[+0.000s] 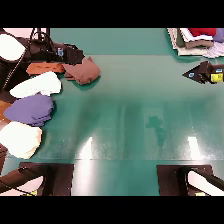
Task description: Fold the shirts.
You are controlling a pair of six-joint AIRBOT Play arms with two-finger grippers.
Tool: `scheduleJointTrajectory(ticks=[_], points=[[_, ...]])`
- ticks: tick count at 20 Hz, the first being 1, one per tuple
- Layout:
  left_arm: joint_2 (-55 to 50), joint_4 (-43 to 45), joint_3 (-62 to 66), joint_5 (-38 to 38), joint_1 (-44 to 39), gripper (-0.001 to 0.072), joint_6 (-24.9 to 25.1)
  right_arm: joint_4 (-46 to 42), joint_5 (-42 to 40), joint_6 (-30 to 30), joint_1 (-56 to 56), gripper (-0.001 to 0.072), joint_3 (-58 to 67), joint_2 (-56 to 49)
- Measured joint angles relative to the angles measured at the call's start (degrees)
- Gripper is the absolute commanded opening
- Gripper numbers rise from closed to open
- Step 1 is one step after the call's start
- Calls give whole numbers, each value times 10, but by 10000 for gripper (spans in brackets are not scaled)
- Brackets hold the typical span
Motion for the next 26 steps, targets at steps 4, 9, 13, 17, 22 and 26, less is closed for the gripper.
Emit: scheduleJointTrajectory(ticks=[4,9,13,17,22,26], points=[[0,0,0,0,0,22,0,0,0,0,0,15,0,0],[0,0,0,0,0,21,0,0,0,0,0,14,0,0],[0,0,0,0,0,22,0,0,0,0,0,15,0,0],[0,-2,0,0,0,21,0,1,-3,0,0,15,0,0],[-2,3,0,23,0,574,0,4,-5,0,0,15,0,0],[-31,83,0,43,13,567,-33,4,-1,0,0,14,0,0]])
